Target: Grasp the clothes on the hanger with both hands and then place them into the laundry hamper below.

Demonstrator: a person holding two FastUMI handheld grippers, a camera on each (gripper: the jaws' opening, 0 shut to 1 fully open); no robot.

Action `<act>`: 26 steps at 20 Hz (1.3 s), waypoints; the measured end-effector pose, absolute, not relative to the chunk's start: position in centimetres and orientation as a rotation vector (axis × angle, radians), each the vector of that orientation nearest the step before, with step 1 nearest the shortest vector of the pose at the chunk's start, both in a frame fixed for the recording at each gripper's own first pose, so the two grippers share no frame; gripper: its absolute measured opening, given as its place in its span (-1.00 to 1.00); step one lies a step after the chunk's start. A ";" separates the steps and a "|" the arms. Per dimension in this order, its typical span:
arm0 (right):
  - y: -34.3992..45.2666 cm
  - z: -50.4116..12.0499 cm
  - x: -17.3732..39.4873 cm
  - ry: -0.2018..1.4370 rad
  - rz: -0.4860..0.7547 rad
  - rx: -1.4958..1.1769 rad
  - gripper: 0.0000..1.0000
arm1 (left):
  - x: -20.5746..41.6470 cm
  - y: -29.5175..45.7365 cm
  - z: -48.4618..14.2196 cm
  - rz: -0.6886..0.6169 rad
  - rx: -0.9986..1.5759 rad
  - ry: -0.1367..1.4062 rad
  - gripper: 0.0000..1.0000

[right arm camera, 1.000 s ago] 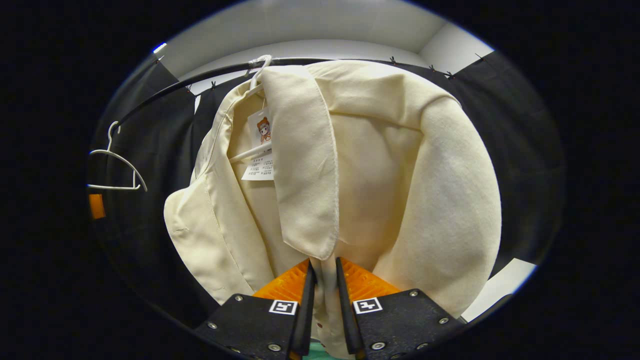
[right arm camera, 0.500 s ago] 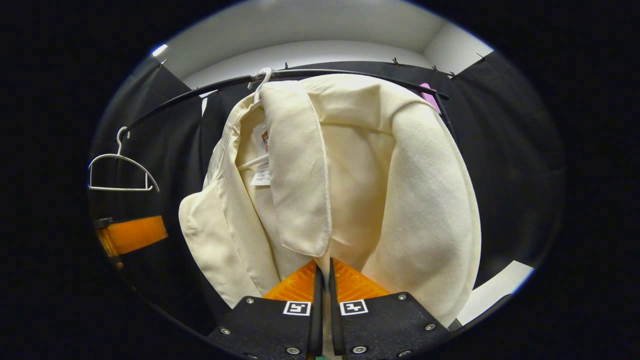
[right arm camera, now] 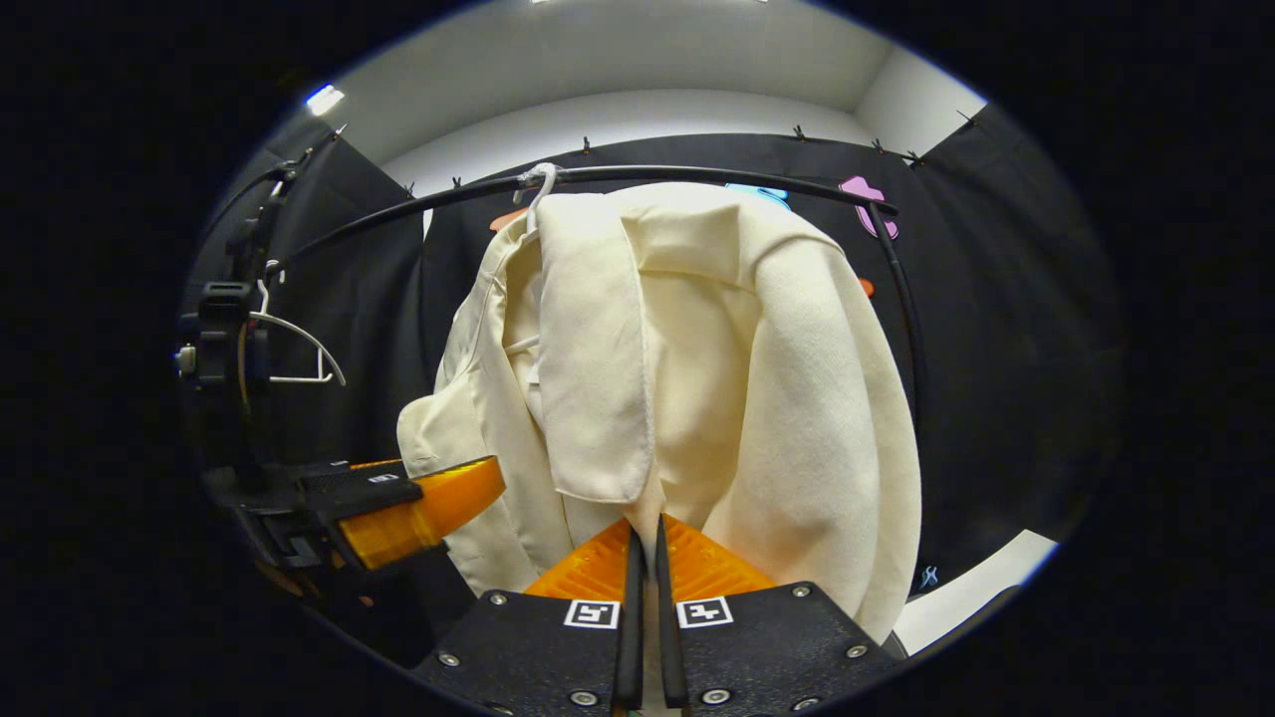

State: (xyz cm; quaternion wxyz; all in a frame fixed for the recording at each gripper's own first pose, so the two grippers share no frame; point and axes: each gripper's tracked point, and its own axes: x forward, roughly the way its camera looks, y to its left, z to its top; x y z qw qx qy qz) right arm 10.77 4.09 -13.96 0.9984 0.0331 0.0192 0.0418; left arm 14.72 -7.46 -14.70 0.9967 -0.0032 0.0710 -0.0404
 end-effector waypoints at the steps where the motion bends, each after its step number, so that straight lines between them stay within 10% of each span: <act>1: 4.0 -13.7 10.7 0.034 0.087 0.063 -0.87 | 15.5 -7.8 -15.0 -0.087 -0.008 0.140 0.87; 12: 2.0 -10.7 8.2 -0.025 0.072 0.031 -0.89 | 19.0 -6.7 -16.7 0.000 -0.016 0.147 1.00; 14: 0.8 -9.1 7.6 -0.059 0.046 0.019 -0.89 | 18.6 -5.6 -16.5 0.023 -0.002 0.143 0.73; 19: -1.0 -5.4 5.9 -0.100 0.006 0.020 -0.90 | 17.8 -3.9 -15.2 0.018 -0.005 0.165 -0.68; 26: -3.4 0.1 4.3 -0.138 -0.062 -0.013 -0.92 | 14.3 1.1 -8.8 0.070 0.092 0.085 -0.82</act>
